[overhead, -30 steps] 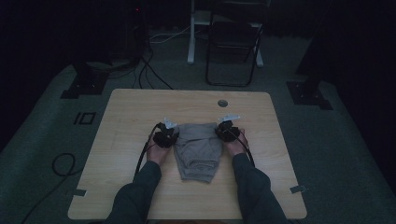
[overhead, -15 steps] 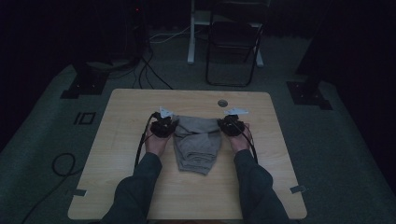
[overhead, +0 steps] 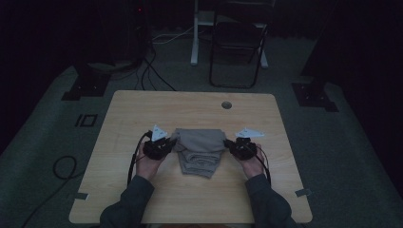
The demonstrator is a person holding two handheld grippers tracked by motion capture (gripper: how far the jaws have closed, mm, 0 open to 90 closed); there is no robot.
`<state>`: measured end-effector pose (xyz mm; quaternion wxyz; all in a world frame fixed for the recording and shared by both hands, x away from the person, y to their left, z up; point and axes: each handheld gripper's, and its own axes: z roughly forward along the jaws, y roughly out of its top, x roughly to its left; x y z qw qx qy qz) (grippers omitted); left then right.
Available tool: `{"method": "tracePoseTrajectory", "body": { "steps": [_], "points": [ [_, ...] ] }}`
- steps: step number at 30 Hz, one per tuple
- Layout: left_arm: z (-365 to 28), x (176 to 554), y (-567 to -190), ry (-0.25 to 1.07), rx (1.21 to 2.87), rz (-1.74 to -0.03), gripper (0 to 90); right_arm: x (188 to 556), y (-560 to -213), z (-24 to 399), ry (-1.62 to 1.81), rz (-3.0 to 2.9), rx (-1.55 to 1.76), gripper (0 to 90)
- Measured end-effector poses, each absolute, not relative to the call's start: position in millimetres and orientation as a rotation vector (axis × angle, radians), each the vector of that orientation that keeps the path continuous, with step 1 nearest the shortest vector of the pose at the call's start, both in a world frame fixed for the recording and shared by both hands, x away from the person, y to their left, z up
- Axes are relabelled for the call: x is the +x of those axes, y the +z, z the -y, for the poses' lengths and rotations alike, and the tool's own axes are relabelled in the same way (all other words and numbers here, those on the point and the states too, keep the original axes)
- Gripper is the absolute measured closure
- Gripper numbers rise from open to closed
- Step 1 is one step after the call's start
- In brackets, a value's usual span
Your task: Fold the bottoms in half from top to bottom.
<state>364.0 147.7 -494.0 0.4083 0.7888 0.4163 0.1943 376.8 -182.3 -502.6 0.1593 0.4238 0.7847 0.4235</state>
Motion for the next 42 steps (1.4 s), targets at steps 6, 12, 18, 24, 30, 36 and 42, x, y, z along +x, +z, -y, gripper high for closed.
{"method": "tracePoseTrajectory", "body": {
  "steps": [6,12,18,24,30,36,42],
  "points": [
    [-140.0,354.2,-525.3,0.439,2.095,-1.082,81.1,366.6,-523.9,177.1,1.138,-2.33,1.23,86.6],
    [-128.1,360.3,-536.7,0.449,2.108,-1.108,83.5,382.2,-536.5,168.5,1.063,-2.337,1.233,86.7],
    [-121.4,386.2,-535.6,0.497,2.092,-1.163,83.7,413.8,-533.8,164.7,1.005,-2.283,1.275,86.8],
    [-137.4,388.5,-513.0,0.514,1.986,-1.163,84.6,411.3,-513.6,170.5,1.079,-2.225,1.261,86.6],
    [-152.9,361.5,-487.6,0.546,1.894,-1.102,82.7,384.2,-485.9,183.8,1.213,-2.168,1.198,86.3],
    [-160.8,352.6,-503.3,0.516,1.938,-1.146,60.2,363.4,-503.0,184.9,1.154,-2.296,1.148,67.8],
    [-167.0,354.3,-489.3,0.534,1.85,-1.147,53.9,370.7,-491.5,194.0,1.232,-2.189,1.213,57.3]
  ]
}}
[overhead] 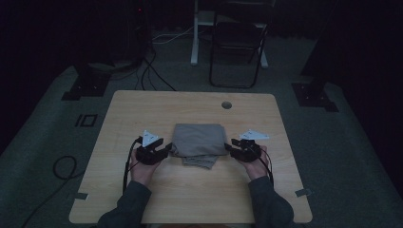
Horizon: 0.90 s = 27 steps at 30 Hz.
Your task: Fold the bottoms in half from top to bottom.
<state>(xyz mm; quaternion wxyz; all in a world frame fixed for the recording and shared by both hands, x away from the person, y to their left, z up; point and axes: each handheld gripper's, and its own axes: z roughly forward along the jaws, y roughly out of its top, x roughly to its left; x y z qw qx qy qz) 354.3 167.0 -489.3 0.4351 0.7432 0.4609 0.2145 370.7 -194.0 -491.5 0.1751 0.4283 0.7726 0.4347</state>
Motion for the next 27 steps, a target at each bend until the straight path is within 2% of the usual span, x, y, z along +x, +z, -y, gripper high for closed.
{"method": "tracePoseTrajectory", "body": {
  "steps": [4,10,19,27],
  "points": [
    [-156.7,364.1,-483.7,0.549,1.859,-1.144,51.6,379.9,-486.8,190.2,1.222,-2.143,1.232,58.2],
    [-136.0,376.1,-495.2,0.533,1.945,-1.138,51.3,395.5,-502.0,173.8,1.134,-2.203,1.264,58.3],
    [-130.0,363.9,-529.1,0.477,2.041,-1.164,51.4,372.8,-528.2,155.3,1.01,-2.357,1.151,55.5],
    [-147.7,358.0,-513.6,0.486,1.951,-1.155,48.4,367.6,-515.5,164.6,1.084,-2.307,1.158,51.9]
  ]
}}
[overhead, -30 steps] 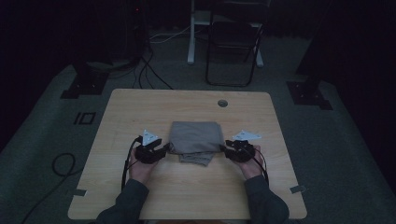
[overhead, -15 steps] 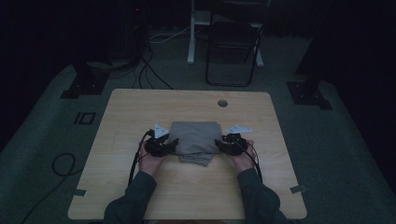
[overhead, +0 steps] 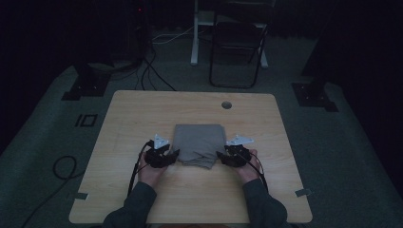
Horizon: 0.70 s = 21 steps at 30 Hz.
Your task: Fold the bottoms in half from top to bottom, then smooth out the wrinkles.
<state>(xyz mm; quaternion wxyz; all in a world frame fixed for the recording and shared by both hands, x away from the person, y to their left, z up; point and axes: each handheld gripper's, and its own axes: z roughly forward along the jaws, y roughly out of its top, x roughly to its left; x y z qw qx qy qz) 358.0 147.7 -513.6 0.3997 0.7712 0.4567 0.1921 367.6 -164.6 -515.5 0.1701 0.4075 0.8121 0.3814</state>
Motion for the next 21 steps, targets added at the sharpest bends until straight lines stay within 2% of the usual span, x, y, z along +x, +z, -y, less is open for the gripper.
{"method": "tracePoseTrajectory", "body": {
  "steps": [4,8,13,18,21],
  "points": [
    [-154.9,362.6,-495.8,0.508,1.866,-1.17,47.7,369.3,-503.3,172.1,1.17,-2.216,1.178,51.5],
    [-146.4,371.2,-489.7,0.49,1.865,-1.154,47.8,378.2,-496.2,168.6,1.184,-2.176,1.203,54.8],
    [-128.5,374.5,-510.1,0.457,1.972,-1.158,49.8,388.5,-508.4,155.1,1.129,-2.234,1.209,56.2],
    [-130.1,369.3,-534.1,0.417,2.032,-1.193,50.6,384.1,-529.0,150.9,1.052,-2.317,1.202,62.4],
    [-135.4,365.5,-536.2,0.416,2.031,-1.196,50.2,381.1,-534.9,153.6,1.005,-2.352,1.226,62.8]
  ]
}}
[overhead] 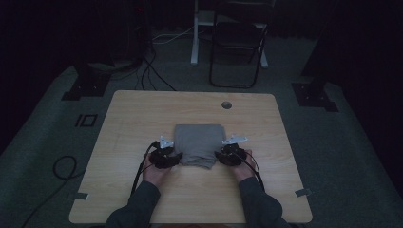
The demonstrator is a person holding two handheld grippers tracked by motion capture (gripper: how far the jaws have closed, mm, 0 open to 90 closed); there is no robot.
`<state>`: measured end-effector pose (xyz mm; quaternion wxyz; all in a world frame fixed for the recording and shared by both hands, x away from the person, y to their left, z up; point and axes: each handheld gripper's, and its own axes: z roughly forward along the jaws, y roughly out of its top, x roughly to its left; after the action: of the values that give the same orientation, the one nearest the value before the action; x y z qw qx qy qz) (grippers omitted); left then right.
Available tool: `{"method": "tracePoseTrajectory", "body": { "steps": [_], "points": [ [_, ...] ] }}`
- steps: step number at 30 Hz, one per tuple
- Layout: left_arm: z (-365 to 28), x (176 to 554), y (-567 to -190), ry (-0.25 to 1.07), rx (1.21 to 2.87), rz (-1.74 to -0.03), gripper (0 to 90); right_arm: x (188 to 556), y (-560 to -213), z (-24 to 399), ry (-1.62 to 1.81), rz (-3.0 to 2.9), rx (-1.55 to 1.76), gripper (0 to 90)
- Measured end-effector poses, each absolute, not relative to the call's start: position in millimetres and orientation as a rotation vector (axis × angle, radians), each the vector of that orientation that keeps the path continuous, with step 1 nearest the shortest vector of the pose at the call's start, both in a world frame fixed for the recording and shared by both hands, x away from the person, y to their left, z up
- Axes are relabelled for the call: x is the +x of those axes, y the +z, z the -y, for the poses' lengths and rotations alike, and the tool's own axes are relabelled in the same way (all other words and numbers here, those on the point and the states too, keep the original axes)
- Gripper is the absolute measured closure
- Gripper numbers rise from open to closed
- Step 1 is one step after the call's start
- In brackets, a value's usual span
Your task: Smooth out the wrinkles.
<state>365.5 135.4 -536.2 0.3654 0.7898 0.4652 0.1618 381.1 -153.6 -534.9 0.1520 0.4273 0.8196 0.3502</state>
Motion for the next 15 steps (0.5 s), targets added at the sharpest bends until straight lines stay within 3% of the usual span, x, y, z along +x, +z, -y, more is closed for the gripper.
{"method": "tracePoseTrajectory", "body": {
  "steps": [8,15],
  "points": [
    [-171.1,352.1,-519.6,0.522,1.918,-1.209,47.6,369.8,-522.3,183.1,1.057,-2.265,1.266,55.0],
    [-201.1,357.6,-514.3,0.575,1.836,-1.317,46.1,367.5,-513.5,202.6,1.108,-2.168,1.308,51.2]
  ]
}}
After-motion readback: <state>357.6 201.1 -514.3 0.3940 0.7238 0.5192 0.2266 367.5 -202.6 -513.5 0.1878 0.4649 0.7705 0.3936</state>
